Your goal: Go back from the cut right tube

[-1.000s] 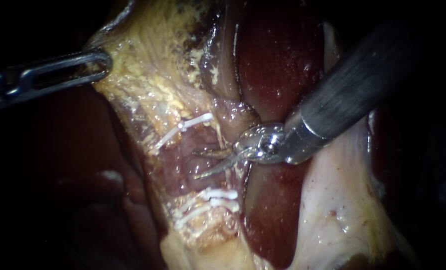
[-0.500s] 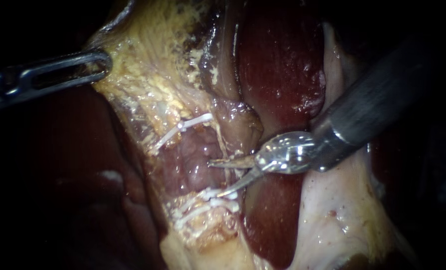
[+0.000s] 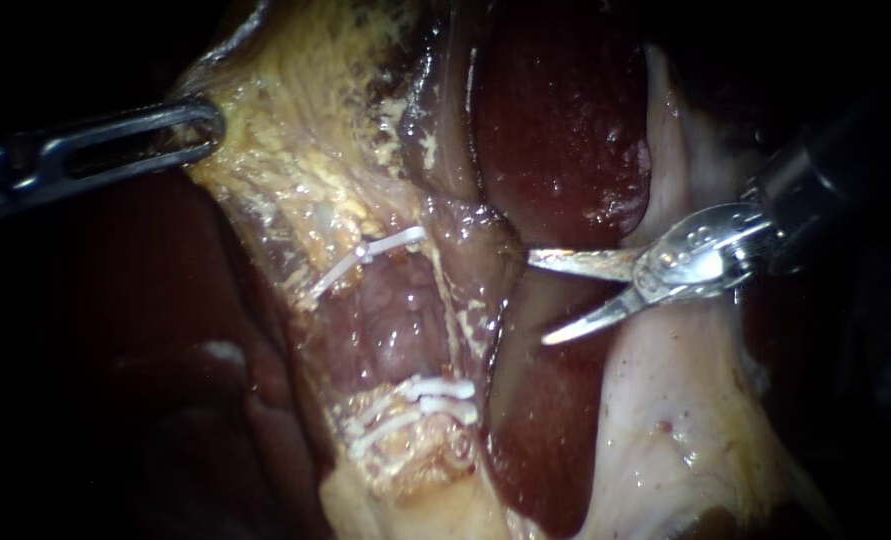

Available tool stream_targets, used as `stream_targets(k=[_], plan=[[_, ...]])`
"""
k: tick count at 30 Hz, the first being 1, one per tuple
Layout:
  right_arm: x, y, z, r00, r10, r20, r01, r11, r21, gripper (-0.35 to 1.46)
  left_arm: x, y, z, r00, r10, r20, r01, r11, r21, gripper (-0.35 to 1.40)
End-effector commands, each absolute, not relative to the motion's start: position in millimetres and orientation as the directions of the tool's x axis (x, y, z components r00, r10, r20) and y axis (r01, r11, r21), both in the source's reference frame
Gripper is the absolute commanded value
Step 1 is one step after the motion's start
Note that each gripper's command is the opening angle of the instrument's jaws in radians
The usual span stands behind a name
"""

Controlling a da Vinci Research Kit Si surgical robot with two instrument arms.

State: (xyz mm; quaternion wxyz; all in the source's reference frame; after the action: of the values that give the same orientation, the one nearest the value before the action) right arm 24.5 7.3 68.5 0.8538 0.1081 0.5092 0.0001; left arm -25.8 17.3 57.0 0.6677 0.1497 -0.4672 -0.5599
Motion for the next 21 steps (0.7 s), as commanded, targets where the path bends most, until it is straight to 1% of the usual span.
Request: stream_targets(k=[1,4,7,12,15,18,21], plan=[[24.7,7.2,68.5,0.480,0.108,-0.871,0.110,0.977,0.182,1.43,-26.1,17.2,57.2,-0.064,-0.887,0.457,0.610,0.328,0.722,-0.35],[24.8,7.1,68.6,0.478,0.096,-0.873,0.115,0.979,0.171,1.43,-27.2,16.7,58.3,-0.068,-0.883,0.464,0.617,0.328,0.715,-0.35],[24.8,7.0,68.6,0.478,0.090,-0.874,0.118,0.979,0.165,1.43,-29.3,16.0,60.4,-0.064,-0.881,0.469,0.609,0.338,0.717,-0.35],[24.8,6.9,68.7,0.477,0.083,-0.875,0.122,0.980,0.159,1.43,-33.7,14.8,64.1,-0.025,-0.888,0.459,0.601,0.354,0.717,-0.35],[24.8,6.9,68.6,0.476,0.077,-0.876,0.125,0.980,0.154,1.43,-35.7,14.5,65.0,-0.014,-0.890,0.456,0.596,0.359,0.718,-0.35],[24.8,6.9,68.6,0.476,0.077,-0.876,0.125,0.980,0.154,1.43,-37.0,14.2,65.2,-0.013,-0.890,0.456,0.592,0.361,0.721,-0.35],[24.9,6.9,68.6,0.476,0.077,-0.876,0.124,0.980,0.154,1.43,-37.4,14.1,65.3,-0.012,-0.890,0.457,0.590,0.363,0.722,-0.35]])
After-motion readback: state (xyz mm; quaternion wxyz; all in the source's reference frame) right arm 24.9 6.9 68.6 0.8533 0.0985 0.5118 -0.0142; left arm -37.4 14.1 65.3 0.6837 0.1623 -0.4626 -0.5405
